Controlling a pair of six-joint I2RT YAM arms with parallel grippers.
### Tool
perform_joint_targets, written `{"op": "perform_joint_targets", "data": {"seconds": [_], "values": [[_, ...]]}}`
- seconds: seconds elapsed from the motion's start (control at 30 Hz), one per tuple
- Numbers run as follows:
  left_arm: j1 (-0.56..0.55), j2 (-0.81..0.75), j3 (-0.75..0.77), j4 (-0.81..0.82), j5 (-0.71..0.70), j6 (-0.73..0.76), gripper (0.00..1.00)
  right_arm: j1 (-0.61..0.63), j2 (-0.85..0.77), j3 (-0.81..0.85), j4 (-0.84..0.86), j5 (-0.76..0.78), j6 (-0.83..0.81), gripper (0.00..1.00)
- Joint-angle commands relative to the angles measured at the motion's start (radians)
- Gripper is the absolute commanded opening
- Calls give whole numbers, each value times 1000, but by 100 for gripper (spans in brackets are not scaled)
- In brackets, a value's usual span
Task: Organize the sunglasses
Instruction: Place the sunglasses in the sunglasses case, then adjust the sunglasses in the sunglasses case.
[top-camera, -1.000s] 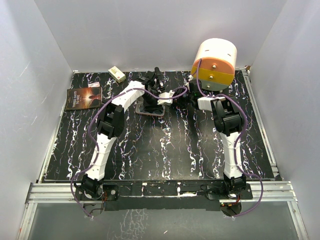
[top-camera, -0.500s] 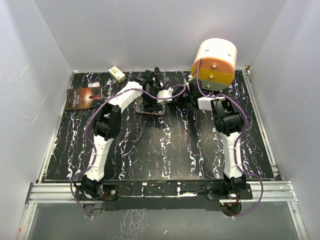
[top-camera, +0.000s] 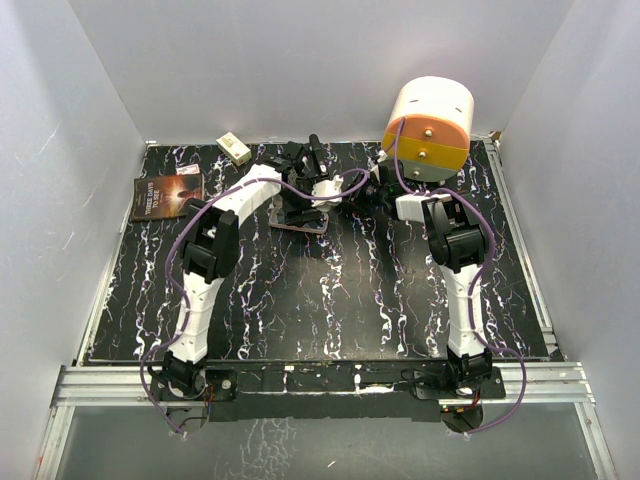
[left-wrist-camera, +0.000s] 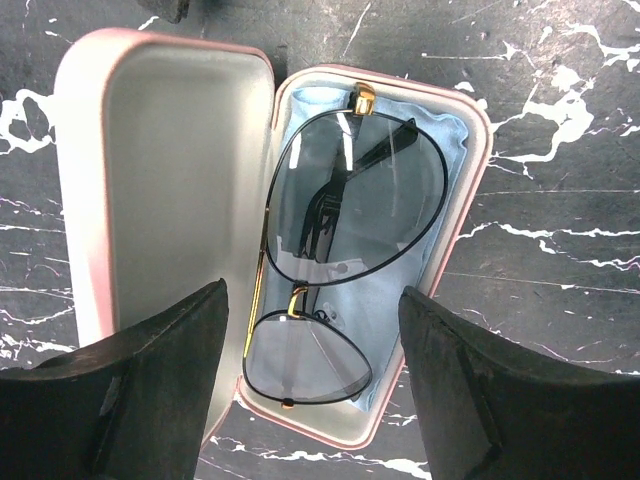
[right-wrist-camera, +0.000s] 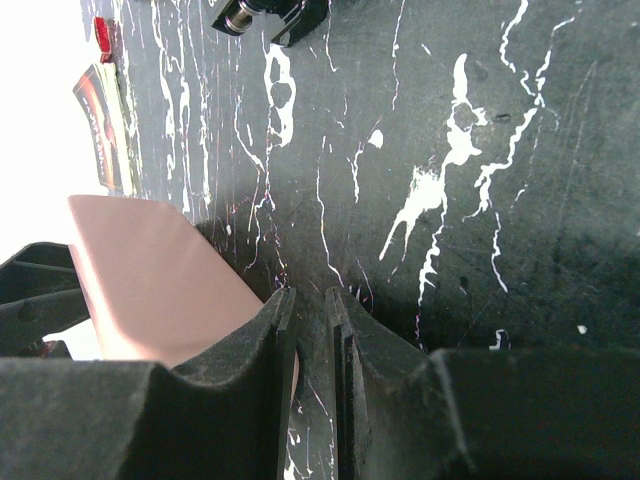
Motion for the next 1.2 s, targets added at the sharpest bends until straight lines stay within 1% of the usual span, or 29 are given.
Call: {"op": "perform_joint_targets", "data": {"seconds": [0.0,0.27,0.3,0.43,0.47,0.5,0.53,0.63,0.83,1.17], "values": [[2,-104,-34,-1,2,-36,68,-9,-51,-18,36,17,-6,25],[1,-134,-121,79,-31,-88,69,-1,-58,-27,42,7,-5,25],[1,-136,-129,86,-35,-95,69,-1,-59,-29,42,6,-5,26],[2,-153,-166,121,-33,-116,70,-1,-65,-38,47,6,-5,38],[2,-156,-173,126,-28,-120,74,-1,-67,-41,47,5,-4,39],[2,-156,-175,125,-22,-122,94,-1,-68,-43,49,5,-5,39],[2,-155,-174,121,-15,-127,97,-1,-70,-46,49,4,-5,39],[2,-148,-168,106,-6,-142,97,-2,-74,-57,51,5,-5,40],[2,-168,-193,134,9,-180,97,-2,-92,-103,83,2,6,39],[1,-219,-256,134,11,-192,97,2,-146,-206,126,-4,9,34]]}}
